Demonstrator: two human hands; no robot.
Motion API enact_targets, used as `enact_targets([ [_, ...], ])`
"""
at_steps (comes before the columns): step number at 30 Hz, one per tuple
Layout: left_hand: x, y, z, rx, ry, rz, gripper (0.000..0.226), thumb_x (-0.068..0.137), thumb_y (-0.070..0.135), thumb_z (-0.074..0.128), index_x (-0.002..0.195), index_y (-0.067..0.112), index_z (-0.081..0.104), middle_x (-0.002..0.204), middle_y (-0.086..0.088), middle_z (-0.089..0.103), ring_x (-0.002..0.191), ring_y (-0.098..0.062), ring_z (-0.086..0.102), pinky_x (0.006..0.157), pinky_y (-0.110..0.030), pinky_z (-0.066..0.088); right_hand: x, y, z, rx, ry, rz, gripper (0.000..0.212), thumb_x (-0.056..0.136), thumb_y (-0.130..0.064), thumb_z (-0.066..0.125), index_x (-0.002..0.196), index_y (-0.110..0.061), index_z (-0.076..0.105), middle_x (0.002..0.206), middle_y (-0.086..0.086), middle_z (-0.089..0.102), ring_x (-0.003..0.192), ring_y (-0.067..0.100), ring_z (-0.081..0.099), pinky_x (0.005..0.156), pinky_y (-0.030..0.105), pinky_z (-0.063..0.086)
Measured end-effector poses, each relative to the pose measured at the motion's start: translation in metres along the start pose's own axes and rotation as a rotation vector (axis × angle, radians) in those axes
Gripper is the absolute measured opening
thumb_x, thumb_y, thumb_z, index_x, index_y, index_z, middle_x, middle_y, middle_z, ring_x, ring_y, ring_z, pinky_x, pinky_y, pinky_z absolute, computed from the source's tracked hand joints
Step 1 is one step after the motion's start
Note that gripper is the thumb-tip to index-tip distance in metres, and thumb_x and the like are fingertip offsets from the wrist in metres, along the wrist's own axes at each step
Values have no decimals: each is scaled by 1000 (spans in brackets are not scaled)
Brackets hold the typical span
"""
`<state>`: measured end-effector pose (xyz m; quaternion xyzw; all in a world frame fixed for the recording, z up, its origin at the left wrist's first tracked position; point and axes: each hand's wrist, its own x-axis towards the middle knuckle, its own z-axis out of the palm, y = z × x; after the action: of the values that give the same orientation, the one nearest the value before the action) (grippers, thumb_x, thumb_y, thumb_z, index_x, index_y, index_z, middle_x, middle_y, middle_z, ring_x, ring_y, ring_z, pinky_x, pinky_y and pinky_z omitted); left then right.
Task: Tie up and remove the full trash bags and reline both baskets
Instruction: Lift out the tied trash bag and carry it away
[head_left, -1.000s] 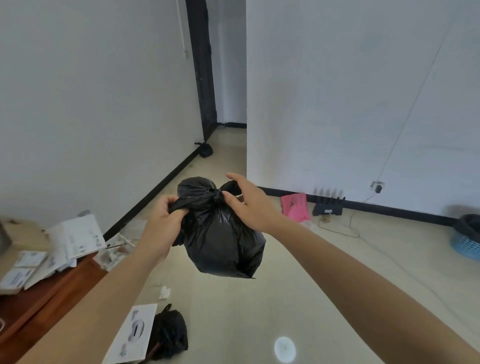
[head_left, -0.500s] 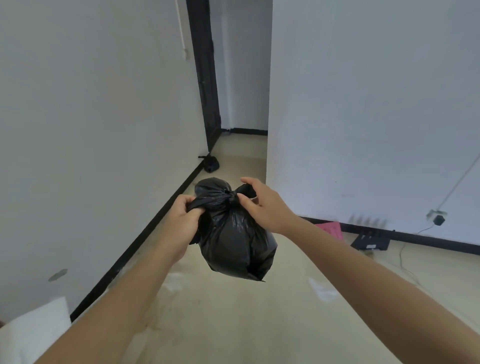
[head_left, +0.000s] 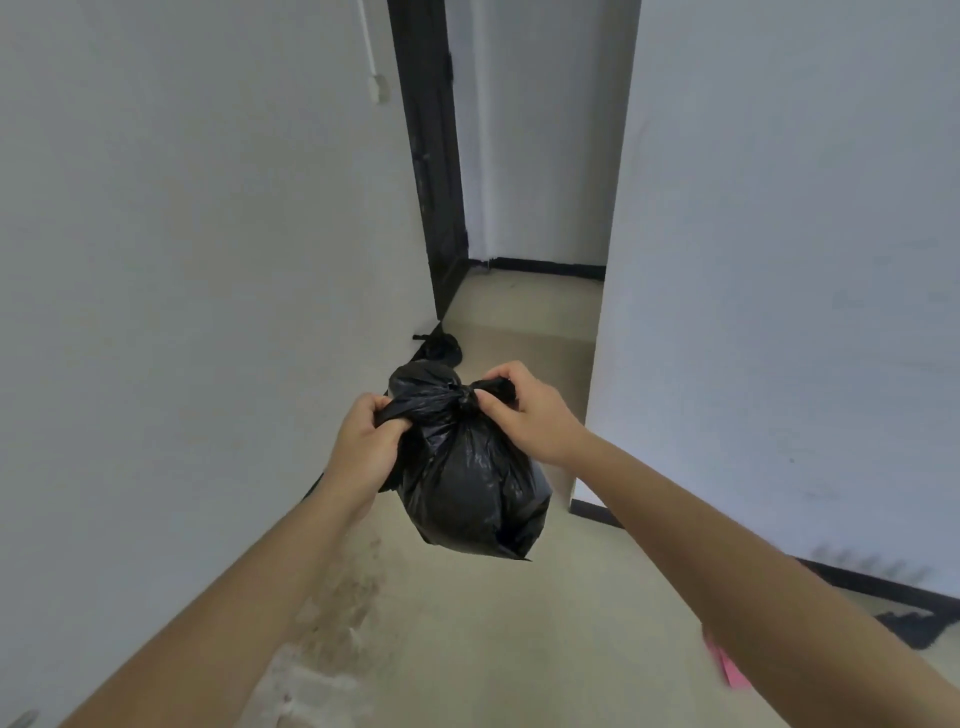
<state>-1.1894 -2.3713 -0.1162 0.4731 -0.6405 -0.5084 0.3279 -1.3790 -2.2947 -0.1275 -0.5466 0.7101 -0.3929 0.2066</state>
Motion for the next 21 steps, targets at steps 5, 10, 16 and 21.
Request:
enact_targets([
  [5, 150, 0, -4, -58, 96, -45, 10, 91, 13, 56, 100, 13, 58, 102, -13, 66, 92, -29, 63, 81, -47, 53, 153, 18, 13, -16, -83, -32, 43, 99, -45, 51, 134, -20, 47, 120, 1, 63, 99, 18, 61, 90, 36, 51],
  [10, 318, -19, 4, -104, 115, -58, 7, 91, 13, 56, 98, 15, 57, 98, -16, 65, 84, -30, 61, 63, -40, 50, 319, 59, 41, -40, -102, -21, 51, 100, -46, 50, 143, -19, 44, 130, 1, 60, 104, 15, 57, 87, 25, 41],
  [16, 519, -2, 1, -91, 58, -71, 6, 92, 10, 55, 98, 11, 56, 87, -15, 60, 68, -23, 53, 48, -30, 36, 512, 81, 46, -8, -125, 41, 49, 99, -47, 52, 141, -22, 47, 124, -4, 60, 99, 11, 56, 81, 22, 40],
  [21, 664, 20, 27, -63, -13, -78, 7, 91, 6, 56, 97, 7, 57, 89, -11, 62, 77, -24, 57, 56, -32, 41, 640, 124, 38, 94, -74, 119, 37, 98, -38, 58, 129, -19, 55, 110, -7, 62, 96, 9, 59, 76, 10, 44],
])
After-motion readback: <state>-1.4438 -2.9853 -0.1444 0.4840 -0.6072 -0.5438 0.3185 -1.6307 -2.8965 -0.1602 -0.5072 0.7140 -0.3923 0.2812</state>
